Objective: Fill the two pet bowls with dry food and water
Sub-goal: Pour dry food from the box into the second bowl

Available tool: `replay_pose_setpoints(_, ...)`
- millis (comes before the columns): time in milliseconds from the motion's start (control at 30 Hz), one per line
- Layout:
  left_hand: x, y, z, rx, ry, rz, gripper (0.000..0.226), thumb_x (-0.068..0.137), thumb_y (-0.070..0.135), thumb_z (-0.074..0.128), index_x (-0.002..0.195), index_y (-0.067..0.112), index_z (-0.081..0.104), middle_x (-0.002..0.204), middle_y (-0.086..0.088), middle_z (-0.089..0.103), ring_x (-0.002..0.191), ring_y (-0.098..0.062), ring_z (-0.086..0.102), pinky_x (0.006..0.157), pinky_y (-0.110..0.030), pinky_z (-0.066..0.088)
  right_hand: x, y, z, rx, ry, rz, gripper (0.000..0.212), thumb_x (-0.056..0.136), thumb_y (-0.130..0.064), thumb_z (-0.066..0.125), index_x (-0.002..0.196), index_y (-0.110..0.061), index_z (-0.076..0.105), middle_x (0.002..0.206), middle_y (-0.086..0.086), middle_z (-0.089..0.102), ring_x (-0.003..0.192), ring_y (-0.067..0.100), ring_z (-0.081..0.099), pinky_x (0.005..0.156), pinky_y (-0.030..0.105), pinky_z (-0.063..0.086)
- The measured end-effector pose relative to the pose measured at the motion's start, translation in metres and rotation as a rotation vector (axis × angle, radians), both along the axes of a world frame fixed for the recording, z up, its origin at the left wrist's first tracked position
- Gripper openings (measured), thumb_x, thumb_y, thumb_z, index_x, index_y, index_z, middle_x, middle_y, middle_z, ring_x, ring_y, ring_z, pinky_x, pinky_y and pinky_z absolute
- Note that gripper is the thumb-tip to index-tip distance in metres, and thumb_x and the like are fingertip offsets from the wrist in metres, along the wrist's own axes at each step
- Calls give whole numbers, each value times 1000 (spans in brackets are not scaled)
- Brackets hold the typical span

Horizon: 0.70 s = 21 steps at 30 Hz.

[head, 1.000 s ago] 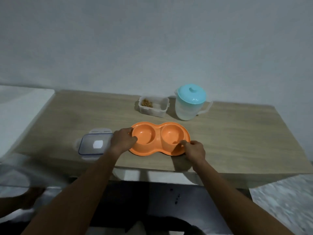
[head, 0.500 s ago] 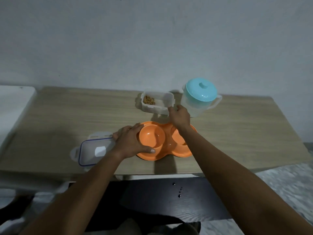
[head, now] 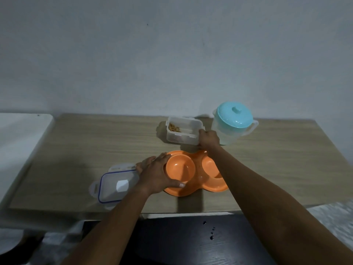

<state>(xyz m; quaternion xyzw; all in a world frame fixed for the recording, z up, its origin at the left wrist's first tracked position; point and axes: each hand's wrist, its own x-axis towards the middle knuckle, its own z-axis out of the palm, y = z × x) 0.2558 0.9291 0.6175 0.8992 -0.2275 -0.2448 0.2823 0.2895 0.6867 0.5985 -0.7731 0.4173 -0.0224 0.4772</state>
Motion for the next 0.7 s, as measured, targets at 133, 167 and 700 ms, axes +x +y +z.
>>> replay_pose_setpoints(133,-2,-1,6,25,1,-9,116,59,63,83,153,34,22,161,7,23,148,-22,14,113,-46,14,-31,9,24,171,-153,-64,45,93,-49,50,103,-8,67,107,19,71,99,39,69,86,57,61)
replay_pose_setpoints(167,-3,-1,7,28,0,-12,115,60,62,83,153,33,23,160,6,25,147,-22,16,112,-45,15,-42,17,40,236,-206,-78,36,99,-42,52,104,-9,67,108,18,71,99,37,70,85,54,62)
replay_pose_setpoints(700,-8,0,6,-131,15,23,96,49,52,92,133,34,51,121,10,59,110,-11,51,85,-28,36,-153,1,125,609,-414,39,31,92,-5,68,123,-6,66,116,16,76,105,32,74,80,36,65)
